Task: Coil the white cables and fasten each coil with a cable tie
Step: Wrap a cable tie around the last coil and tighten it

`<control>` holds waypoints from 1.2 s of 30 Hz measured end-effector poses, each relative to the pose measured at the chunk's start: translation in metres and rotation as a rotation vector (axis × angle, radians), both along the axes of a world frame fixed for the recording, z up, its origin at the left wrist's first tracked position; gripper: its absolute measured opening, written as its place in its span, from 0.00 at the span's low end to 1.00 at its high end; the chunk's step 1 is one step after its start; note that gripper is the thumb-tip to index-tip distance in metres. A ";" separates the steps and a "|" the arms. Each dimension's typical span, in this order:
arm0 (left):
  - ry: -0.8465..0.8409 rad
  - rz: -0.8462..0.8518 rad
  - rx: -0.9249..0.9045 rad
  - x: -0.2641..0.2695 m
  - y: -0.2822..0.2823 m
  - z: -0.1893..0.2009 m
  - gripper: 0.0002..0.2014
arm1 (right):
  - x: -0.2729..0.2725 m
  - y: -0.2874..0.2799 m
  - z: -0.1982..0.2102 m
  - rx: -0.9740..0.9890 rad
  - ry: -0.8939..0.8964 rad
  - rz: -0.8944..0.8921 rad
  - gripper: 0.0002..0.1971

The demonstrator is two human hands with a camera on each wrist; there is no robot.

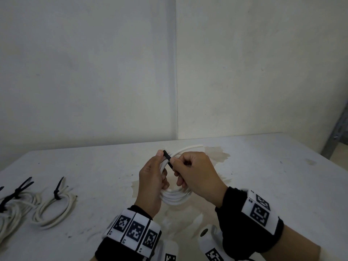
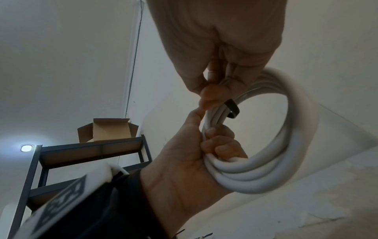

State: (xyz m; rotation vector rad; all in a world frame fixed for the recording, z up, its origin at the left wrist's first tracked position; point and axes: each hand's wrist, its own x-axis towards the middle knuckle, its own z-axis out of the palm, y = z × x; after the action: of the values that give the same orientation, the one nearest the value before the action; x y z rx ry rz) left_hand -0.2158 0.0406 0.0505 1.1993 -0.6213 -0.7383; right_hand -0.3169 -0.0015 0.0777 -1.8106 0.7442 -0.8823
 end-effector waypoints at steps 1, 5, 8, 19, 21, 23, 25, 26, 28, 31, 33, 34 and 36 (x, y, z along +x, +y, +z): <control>0.006 0.003 -0.004 0.000 -0.001 0.001 0.19 | 0.000 0.000 0.001 -0.001 -0.002 -0.001 0.18; -0.015 0.008 -0.015 0.000 -0.001 0.002 0.19 | -0.002 -0.002 0.003 -0.002 -0.009 0.007 0.18; -0.034 0.008 -0.018 0.001 -0.002 0.001 0.18 | -0.001 -0.003 0.002 0.001 -0.010 0.022 0.17; -0.081 0.005 -0.042 0.000 0.000 0.001 0.14 | 0.006 -0.001 -0.005 -0.006 -0.059 0.012 0.16; -0.021 0.022 -0.036 0.004 -0.001 0.003 0.16 | 0.006 0.000 -0.004 -0.001 -0.052 0.024 0.15; 0.002 0.020 -0.031 0.005 -0.001 0.004 0.16 | 0.006 0.000 -0.003 0.002 -0.063 0.023 0.15; 0.010 0.015 -0.030 0.004 -0.001 0.005 0.17 | 0.007 0.001 -0.003 0.005 -0.077 0.019 0.15; 0.013 0.014 -0.028 0.004 -0.001 0.005 0.17 | 0.007 0.001 -0.003 0.005 -0.078 0.016 0.16; 0.015 0.016 -0.026 0.003 -0.001 0.005 0.17 | 0.006 0.002 -0.003 0.003 -0.072 0.009 0.16; 0.007 0.021 -0.028 0.003 -0.001 0.004 0.17 | 0.007 0.001 -0.002 0.001 -0.055 0.000 0.16; 0.004 0.020 -0.029 0.003 -0.001 0.003 0.17 | 0.007 0.001 -0.001 0.006 -0.046 -0.001 0.17; -0.002 0.018 -0.029 0.003 -0.001 0.003 0.17 | 0.007 0.001 0.000 0.008 -0.046 -0.002 0.17; -0.029 0.015 -0.032 0.004 -0.001 0.003 0.17 | 0.008 0.001 0.000 0.018 -0.052 -0.001 0.17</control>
State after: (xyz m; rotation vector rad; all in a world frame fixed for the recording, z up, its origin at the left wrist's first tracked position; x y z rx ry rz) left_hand -0.2119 0.0396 0.0533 1.1859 -0.6452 -0.6965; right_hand -0.3091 -0.0007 0.0777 -1.7648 0.7181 -0.9175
